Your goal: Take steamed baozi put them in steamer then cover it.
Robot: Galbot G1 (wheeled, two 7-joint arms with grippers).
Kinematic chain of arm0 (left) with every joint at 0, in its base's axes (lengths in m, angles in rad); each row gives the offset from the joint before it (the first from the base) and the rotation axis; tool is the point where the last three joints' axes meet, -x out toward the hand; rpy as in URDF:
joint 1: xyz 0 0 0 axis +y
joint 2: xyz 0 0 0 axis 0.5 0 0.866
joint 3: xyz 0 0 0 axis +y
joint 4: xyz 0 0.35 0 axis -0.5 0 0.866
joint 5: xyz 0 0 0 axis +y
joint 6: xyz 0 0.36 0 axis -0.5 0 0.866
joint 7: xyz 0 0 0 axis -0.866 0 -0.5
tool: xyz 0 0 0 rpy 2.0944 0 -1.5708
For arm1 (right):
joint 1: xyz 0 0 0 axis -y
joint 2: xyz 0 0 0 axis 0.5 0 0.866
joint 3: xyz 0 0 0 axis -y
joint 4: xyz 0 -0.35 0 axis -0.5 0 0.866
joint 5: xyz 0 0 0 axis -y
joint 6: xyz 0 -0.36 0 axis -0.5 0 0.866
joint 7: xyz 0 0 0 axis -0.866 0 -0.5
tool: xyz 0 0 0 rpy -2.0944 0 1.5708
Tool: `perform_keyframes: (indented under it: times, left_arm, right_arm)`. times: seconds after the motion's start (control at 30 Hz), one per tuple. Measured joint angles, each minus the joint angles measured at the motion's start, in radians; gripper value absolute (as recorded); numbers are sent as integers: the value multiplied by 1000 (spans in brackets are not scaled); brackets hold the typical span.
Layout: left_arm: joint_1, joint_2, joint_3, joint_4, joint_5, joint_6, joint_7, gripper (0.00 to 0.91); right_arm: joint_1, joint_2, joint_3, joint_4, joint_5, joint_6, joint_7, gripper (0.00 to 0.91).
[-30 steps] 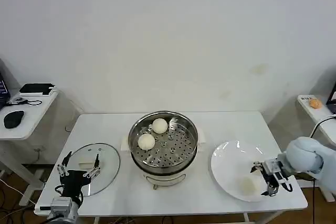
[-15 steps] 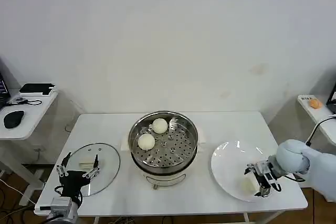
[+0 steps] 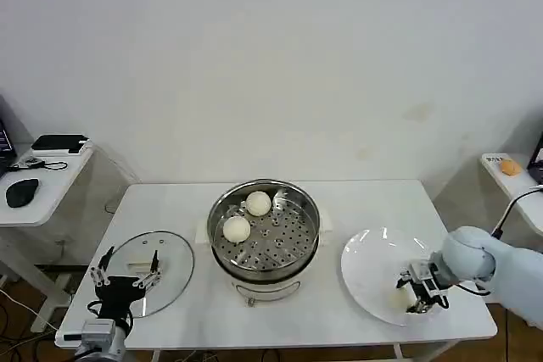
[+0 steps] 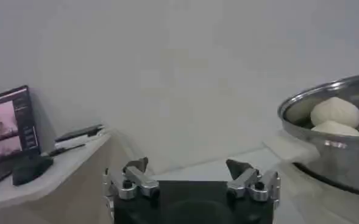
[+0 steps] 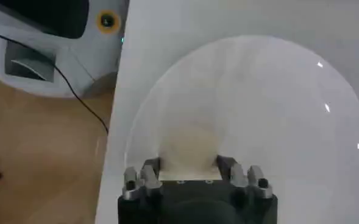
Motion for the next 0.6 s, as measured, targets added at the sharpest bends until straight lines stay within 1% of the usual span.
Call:
perform_keyframes:
  times: [0.27, 0.6]
  left_arm:
    - [0, 5, -3, -3, -3, 0, 0, 907]
    - [-2, 13, 1, -6, -7, 0, 2, 907]
  right_arm:
    - [86, -11, -18, 4, 34, 3, -26, 635]
    - [332, 31, -58, -36, 141, -13, -59, 635]
